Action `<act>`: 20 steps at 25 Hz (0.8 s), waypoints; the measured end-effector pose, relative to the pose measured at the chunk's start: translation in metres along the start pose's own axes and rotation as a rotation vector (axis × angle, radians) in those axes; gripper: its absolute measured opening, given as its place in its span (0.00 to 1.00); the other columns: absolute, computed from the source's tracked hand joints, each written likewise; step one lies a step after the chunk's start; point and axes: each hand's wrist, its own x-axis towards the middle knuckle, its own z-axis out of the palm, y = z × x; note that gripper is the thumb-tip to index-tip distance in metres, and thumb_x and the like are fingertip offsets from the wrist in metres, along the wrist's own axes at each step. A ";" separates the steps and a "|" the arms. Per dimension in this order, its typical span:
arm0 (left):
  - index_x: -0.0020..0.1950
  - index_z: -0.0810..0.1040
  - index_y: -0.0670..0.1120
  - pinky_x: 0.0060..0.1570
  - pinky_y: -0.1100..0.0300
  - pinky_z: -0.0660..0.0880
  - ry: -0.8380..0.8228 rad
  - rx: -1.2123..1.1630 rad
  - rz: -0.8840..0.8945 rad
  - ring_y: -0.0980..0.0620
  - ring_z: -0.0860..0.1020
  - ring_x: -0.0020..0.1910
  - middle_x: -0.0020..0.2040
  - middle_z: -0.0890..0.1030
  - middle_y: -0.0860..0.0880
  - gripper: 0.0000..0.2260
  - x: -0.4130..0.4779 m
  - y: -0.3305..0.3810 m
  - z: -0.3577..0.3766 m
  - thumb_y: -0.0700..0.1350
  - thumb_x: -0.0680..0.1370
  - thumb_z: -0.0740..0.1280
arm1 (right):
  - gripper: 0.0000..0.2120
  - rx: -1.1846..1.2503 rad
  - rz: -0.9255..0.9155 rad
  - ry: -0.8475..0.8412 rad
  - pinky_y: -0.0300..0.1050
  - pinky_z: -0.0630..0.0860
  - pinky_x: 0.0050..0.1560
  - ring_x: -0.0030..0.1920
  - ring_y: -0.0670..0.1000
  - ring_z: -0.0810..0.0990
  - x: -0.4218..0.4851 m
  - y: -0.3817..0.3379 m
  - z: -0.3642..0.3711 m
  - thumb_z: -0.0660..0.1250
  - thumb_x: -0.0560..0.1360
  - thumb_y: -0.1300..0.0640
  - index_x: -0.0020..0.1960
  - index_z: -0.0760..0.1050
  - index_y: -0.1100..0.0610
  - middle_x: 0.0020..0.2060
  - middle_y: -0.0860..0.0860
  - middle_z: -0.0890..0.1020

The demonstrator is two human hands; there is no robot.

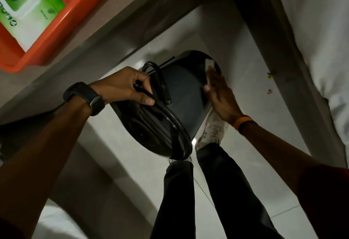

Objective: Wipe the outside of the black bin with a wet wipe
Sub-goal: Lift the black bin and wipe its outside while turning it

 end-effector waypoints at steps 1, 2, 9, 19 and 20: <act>0.38 0.82 0.47 0.48 0.63 0.77 0.003 -0.007 -0.007 0.55 0.81 0.42 0.40 0.82 0.52 0.09 0.002 0.003 -0.003 0.48 0.63 0.77 | 0.30 0.006 -0.169 -0.015 0.57 0.50 0.84 0.84 0.48 0.47 -0.014 -0.011 0.010 0.56 0.84 0.48 0.83 0.51 0.52 0.84 0.48 0.52; 0.39 0.82 0.46 0.49 0.61 0.77 -0.005 -0.002 -0.004 0.54 0.81 0.42 0.41 0.82 0.50 0.09 0.004 0.007 -0.004 0.46 0.63 0.78 | 0.30 -0.019 -0.361 -0.051 0.52 0.48 0.84 0.84 0.47 0.49 -0.032 -0.020 0.021 0.57 0.83 0.46 0.82 0.53 0.52 0.83 0.46 0.53; 0.38 0.83 0.49 0.46 0.65 0.77 -0.018 0.002 0.009 0.57 0.81 0.40 0.37 0.83 0.55 0.09 0.015 0.009 -0.006 0.49 0.61 0.78 | 0.25 -0.030 0.122 0.121 0.59 0.61 0.80 0.81 0.58 0.61 0.048 0.004 -0.009 0.58 0.83 0.44 0.77 0.65 0.54 0.78 0.54 0.66; 0.39 0.81 0.44 0.40 0.70 0.75 0.041 -0.090 0.003 0.60 0.79 0.36 0.33 0.81 0.57 0.08 0.015 0.008 -0.013 0.44 0.64 0.76 | 0.29 -0.346 -0.361 0.018 0.47 0.43 0.84 0.84 0.49 0.53 -0.011 -0.037 0.016 0.48 0.85 0.45 0.82 0.53 0.57 0.82 0.52 0.58; 0.39 0.81 0.45 0.41 0.70 0.75 0.050 -0.091 0.012 0.61 0.79 0.37 0.34 0.82 0.57 0.07 0.014 0.008 -0.011 0.43 0.65 0.76 | 0.28 -0.312 -0.133 0.044 0.47 0.41 0.84 0.84 0.49 0.51 0.005 -0.033 0.007 0.48 0.86 0.46 0.83 0.52 0.56 0.83 0.52 0.56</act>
